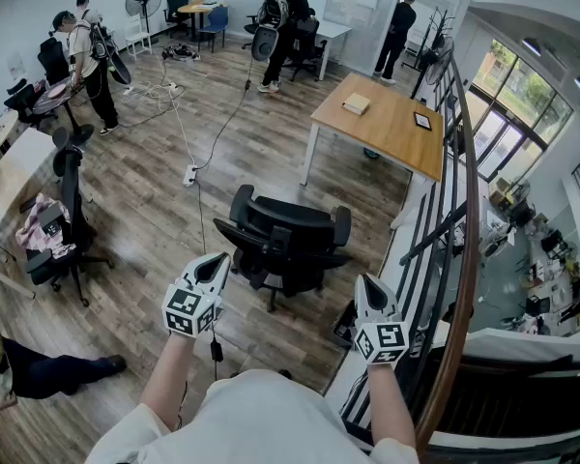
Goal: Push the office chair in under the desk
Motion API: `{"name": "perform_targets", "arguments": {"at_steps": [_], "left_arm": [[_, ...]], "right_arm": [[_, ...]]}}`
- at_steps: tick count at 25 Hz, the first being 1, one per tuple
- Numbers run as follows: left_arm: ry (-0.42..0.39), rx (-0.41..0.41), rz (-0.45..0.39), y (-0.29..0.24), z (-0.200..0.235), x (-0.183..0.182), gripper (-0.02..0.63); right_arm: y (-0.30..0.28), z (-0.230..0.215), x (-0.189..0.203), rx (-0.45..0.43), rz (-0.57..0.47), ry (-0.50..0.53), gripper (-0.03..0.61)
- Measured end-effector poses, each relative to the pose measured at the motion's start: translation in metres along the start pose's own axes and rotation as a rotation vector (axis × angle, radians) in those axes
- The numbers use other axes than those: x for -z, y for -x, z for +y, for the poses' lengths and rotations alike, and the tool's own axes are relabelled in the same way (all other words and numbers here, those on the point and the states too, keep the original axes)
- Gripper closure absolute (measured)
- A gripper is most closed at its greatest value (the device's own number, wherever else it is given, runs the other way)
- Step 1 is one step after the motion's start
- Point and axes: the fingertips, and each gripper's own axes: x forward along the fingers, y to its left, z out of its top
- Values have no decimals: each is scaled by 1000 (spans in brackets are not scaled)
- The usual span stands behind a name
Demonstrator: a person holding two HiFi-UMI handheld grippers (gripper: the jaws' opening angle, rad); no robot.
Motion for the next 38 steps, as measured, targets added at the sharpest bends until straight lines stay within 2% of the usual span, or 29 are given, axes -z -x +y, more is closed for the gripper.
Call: {"name": "perform_targets", "arguments": {"at_steps": [20,25,32,38], "left_arm": [[-5,20,25,-6,-10,3,620],[-12,21,25,-10,-11,7,618],[-5,31,37,-17,-15,11,575],[9,16,51,-24,-18,18,501]], "right_arm": [[0,-8,4,17,20,6,577],[-2,-8,10,-5,25,6,575],[-5,-12,13,-15,32,10,550],[-7,-19,19,-25,40,7,497]]}}
